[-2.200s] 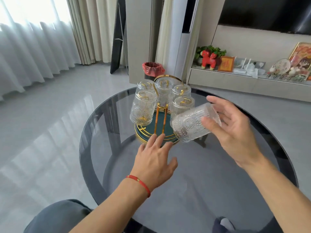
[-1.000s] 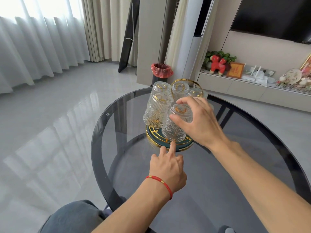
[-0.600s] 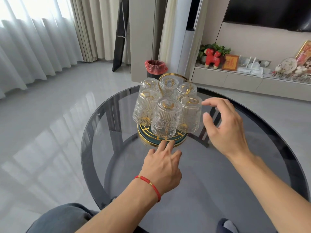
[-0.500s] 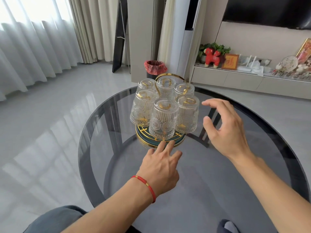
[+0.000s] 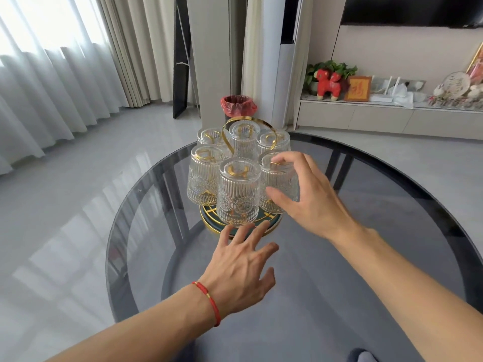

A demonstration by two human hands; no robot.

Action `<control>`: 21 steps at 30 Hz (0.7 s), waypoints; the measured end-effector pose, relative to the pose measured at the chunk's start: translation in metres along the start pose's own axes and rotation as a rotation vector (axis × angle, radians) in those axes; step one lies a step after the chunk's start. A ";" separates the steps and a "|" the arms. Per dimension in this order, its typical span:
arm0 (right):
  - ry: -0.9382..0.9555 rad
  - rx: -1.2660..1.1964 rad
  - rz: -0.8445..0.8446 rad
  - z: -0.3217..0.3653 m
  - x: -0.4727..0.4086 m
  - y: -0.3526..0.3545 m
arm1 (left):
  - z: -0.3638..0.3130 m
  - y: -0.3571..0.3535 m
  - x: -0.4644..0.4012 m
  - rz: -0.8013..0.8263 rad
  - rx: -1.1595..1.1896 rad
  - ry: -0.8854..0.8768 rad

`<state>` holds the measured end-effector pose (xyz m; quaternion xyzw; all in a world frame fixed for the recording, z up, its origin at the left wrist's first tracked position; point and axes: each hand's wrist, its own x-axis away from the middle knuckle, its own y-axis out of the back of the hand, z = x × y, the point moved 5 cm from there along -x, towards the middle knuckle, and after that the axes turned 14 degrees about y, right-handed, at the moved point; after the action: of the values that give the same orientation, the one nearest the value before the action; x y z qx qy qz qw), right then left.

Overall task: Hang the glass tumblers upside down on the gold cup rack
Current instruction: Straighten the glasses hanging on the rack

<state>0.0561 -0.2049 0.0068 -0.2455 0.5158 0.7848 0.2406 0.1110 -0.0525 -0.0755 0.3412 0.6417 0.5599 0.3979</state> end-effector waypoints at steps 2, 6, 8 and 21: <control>-0.026 -0.012 -0.052 0.001 -0.004 0.001 | -0.003 -0.001 0.000 0.007 -0.039 0.003; -0.074 -0.019 -0.092 -0.002 -0.004 0.007 | -0.005 -0.002 0.002 0.016 -0.064 0.017; -0.098 -0.017 -0.103 -0.007 -0.001 0.011 | -0.005 -0.001 0.002 0.024 -0.063 0.021; 0.036 0.111 -0.064 -0.001 -0.004 0.021 | -0.002 -0.002 0.003 0.041 -0.054 0.019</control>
<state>0.0460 -0.2135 0.0234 -0.2624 0.5548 0.7421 0.2696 0.1077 -0.0513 -0.0776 0.3381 0.6231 0.5880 0.3895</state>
